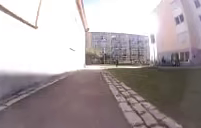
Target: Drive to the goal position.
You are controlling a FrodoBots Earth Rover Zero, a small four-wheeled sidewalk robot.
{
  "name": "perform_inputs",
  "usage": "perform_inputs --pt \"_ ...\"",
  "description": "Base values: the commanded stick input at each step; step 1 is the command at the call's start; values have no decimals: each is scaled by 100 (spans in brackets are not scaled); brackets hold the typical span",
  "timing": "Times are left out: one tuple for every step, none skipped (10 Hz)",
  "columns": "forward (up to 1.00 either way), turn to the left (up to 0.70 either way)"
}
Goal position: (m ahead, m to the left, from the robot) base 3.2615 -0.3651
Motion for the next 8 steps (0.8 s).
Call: perform_inputs --pt "70 21" --pt "70 9" --pt "70 0" --pt "70 0" --pt "70 0" --pt "70 0" --pt "70 0" --pt "70 0"
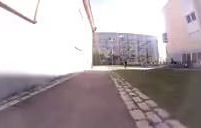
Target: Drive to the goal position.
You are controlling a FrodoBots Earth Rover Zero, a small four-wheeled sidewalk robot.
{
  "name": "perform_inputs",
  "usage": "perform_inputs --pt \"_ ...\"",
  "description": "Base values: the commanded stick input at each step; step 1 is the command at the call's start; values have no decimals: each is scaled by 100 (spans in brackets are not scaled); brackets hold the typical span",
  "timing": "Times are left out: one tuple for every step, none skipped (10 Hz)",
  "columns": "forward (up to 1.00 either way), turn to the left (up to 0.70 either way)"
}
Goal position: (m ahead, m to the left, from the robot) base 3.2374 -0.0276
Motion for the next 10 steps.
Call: perform_inputs --pt "70 0" --pt "70 0" --pt "70 0" --pt "70 0" --pt "70 0" --pt "70 0" --pt "70 0" --pt "70 0" --pt "70 0" --pt "70 0"
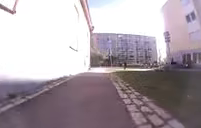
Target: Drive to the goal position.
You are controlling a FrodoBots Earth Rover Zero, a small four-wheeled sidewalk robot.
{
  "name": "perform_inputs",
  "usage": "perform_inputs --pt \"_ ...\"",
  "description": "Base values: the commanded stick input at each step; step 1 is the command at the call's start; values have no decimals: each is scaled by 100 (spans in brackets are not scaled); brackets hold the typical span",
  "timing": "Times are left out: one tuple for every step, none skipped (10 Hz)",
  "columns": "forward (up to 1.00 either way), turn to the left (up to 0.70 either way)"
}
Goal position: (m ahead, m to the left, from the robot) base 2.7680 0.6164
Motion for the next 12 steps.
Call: perform_inputs --pt "70 0" --pt "70 0" --pt "70 0" --pt "70 0" --pt "70 0" --pt "70 0" --pt "70 0" --pt "70 0" --pt "70 0" --pt "70 0" --pt "70 0" --pt "70 0"
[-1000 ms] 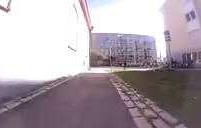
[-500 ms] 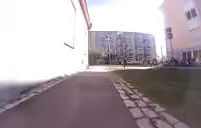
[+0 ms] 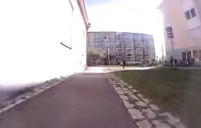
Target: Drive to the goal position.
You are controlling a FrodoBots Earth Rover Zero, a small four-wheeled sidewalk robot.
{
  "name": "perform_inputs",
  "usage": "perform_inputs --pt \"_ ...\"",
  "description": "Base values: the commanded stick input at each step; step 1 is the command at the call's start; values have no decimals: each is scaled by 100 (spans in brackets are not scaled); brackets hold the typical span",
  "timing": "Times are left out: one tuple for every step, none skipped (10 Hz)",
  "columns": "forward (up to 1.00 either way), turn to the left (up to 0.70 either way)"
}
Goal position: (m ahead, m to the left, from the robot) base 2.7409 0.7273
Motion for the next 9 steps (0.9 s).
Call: perform_inputs --pt "70 0" --pt "70 0" --pt "70 0" --pt "70 0" --pt "70 0" --pt "70 0" --pt "70 0" --pt "70 0" --pt "70 0"
